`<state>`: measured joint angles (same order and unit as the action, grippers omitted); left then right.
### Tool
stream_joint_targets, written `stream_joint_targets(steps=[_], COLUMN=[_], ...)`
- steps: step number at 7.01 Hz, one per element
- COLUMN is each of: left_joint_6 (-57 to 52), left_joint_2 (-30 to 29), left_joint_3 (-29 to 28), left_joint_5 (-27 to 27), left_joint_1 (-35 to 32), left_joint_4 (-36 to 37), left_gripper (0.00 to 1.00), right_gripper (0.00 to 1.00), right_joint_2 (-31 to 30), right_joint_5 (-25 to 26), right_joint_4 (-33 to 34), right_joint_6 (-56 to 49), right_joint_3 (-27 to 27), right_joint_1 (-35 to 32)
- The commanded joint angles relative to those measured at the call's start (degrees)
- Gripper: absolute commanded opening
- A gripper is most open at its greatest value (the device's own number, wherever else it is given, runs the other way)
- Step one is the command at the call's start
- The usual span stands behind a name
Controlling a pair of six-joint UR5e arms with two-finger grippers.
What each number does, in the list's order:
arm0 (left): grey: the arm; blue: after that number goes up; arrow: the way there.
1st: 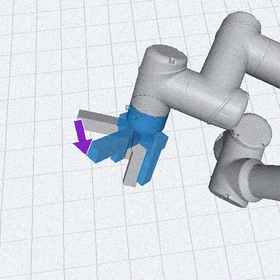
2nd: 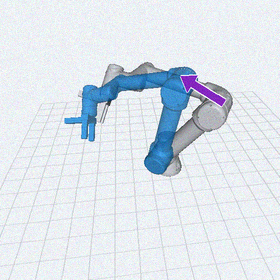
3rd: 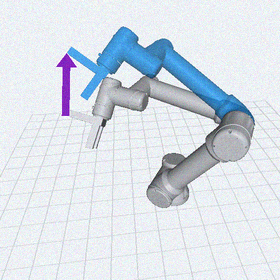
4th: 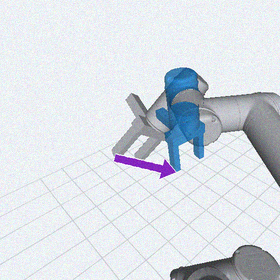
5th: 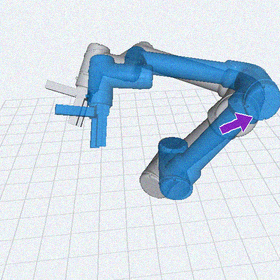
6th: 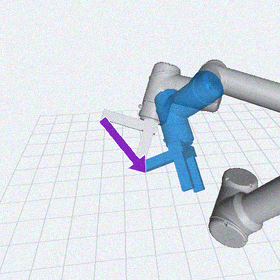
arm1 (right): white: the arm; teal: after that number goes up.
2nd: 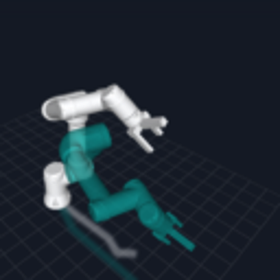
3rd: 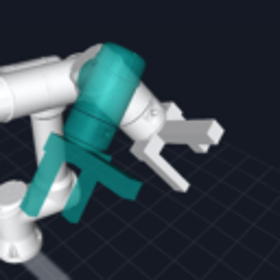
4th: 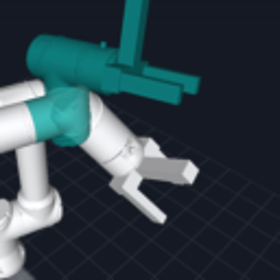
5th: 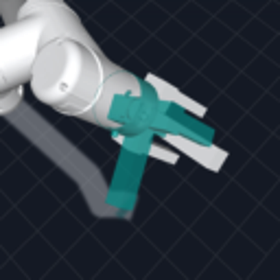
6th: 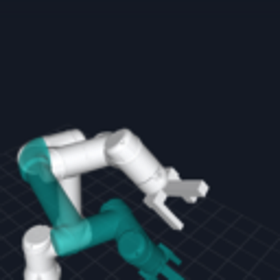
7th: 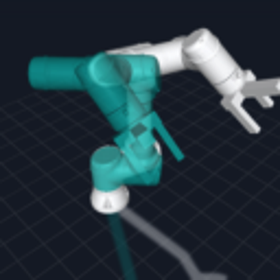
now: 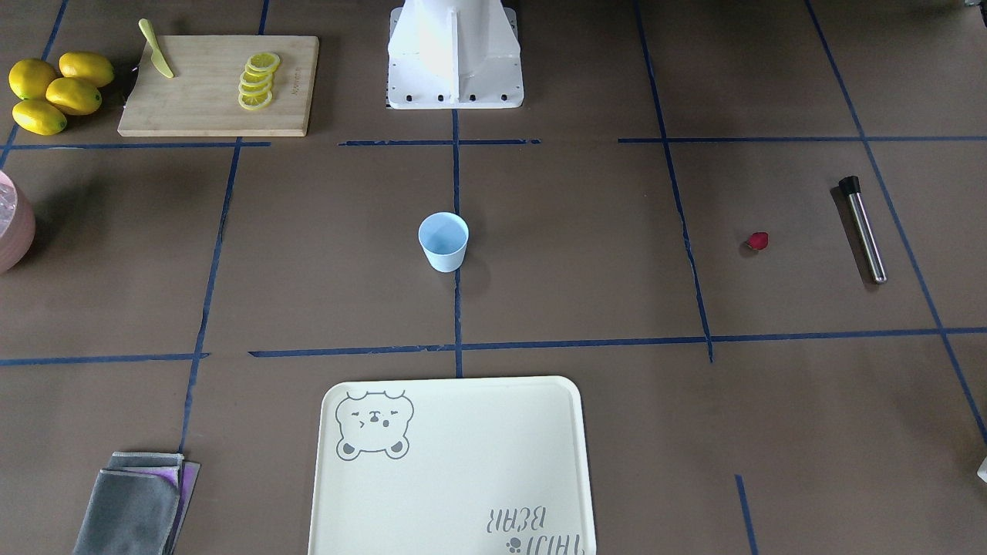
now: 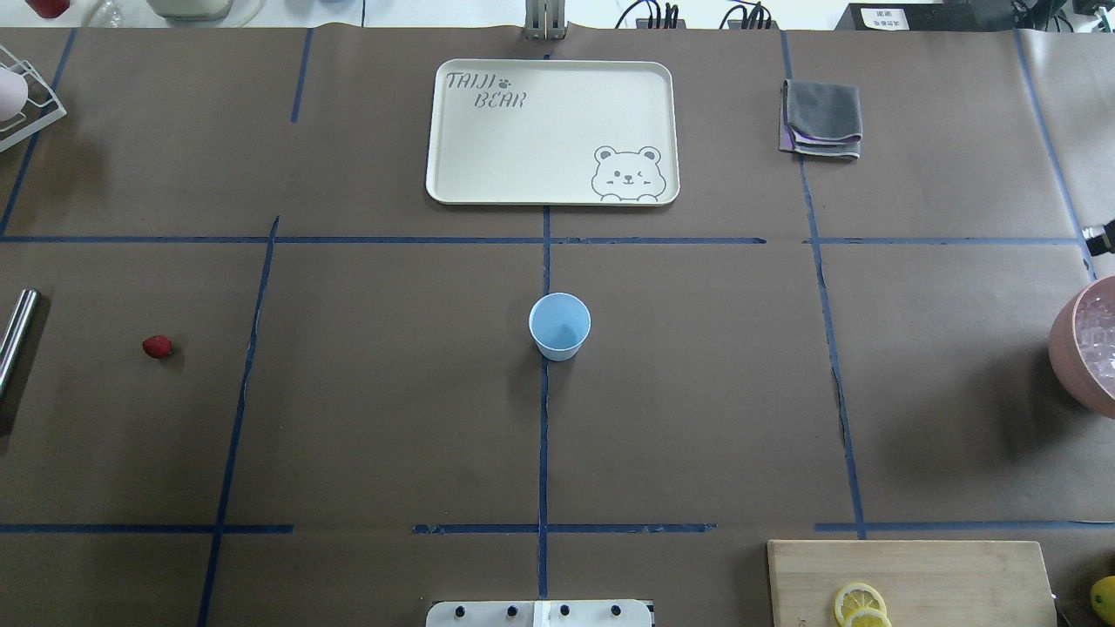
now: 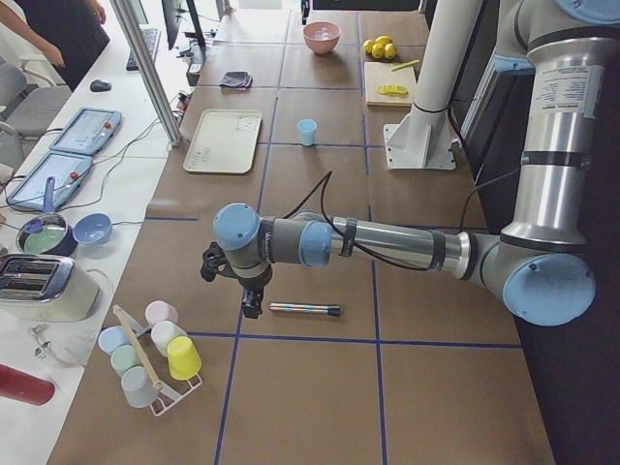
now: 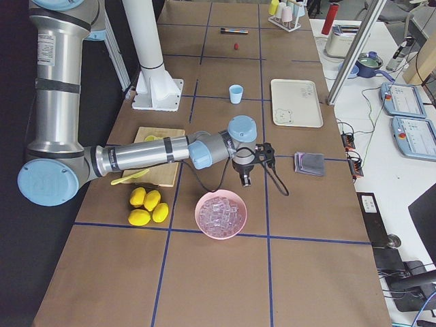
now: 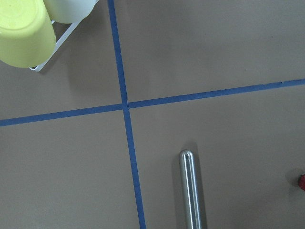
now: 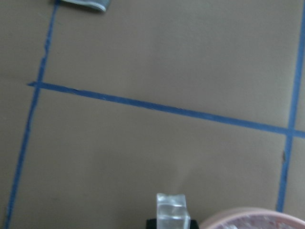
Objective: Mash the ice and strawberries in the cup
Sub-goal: 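Carry the ice cube with the right gripper over the light-blue cup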
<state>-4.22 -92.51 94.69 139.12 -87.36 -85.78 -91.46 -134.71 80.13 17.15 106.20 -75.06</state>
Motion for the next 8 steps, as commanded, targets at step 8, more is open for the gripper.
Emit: stream_joint_targets(steps=[8], left_joint_6=[-0.17], left_joint_2=[0.23], left_joint_3=[-0.55], left_joint_5=[0.01], left_joint_1=[0.00], left_joint_4=[0.00], left_gripper=[1.00], right_gripper=[0.00], right_joint_2=[47.37], right_joint_5=[21.04], right_joint_4=[23.58], right_joint_6=[47.95], right_joint_3=[-6.31], right_joint_1=[41.02])
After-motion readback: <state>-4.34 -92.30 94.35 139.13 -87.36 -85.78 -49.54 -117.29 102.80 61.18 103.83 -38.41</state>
